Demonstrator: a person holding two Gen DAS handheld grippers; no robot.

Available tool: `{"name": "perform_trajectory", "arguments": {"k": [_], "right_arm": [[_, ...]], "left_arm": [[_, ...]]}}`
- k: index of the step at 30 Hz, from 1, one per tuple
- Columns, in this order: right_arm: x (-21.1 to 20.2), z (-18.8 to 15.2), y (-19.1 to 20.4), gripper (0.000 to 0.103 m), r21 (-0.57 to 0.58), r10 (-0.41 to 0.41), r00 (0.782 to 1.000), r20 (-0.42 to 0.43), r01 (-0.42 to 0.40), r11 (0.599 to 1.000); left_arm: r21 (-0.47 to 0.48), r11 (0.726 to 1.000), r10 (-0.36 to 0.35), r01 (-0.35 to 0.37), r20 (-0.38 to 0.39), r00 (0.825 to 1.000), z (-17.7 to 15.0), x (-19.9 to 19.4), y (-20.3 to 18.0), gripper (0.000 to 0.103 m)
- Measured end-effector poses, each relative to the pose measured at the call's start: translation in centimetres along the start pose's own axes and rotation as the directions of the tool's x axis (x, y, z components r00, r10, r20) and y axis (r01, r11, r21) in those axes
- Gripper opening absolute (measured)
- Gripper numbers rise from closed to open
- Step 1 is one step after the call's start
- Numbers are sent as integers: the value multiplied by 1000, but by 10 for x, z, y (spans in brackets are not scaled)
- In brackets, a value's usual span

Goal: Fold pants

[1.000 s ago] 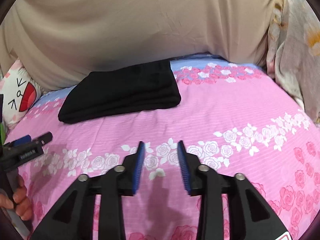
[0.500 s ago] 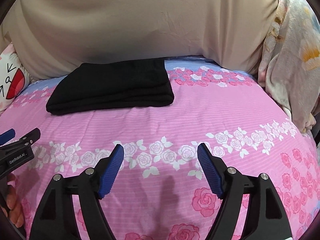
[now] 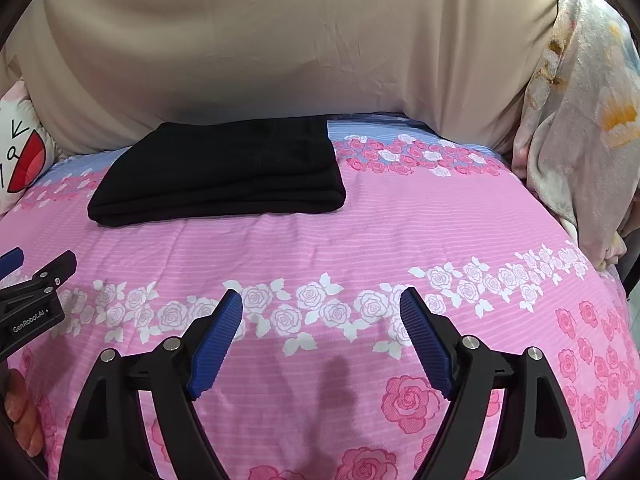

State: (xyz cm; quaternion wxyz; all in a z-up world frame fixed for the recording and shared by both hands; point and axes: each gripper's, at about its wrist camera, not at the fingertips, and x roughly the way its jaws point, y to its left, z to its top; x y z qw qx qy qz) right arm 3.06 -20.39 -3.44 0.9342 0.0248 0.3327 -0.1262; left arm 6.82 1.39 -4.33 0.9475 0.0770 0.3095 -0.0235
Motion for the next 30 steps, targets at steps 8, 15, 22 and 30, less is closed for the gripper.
{"name": "perform_trajectory", "arguments": {"k": [8,15,22,30], "right_arm": [[2,1,-2,79,-5,7,1000,-6,-7,1000],[3,1,-1,79,-6,4,1000,-9,-4,1000],[5,1,-2,79,-6,2,1000,-17,-3,1000],[4,0,-5,81,-3,2,1000,-15,-2,1000]], "left_arm": [[-1,1000,-8,8,14,1000,0,-3,0,94],[15,986,-167,167,31,985,1,-6,-6,98],[-46,988,-146,147,36,989,1,-5,0,98],[-46,998,-36,35,-31,999,1,6,2,98]]}}
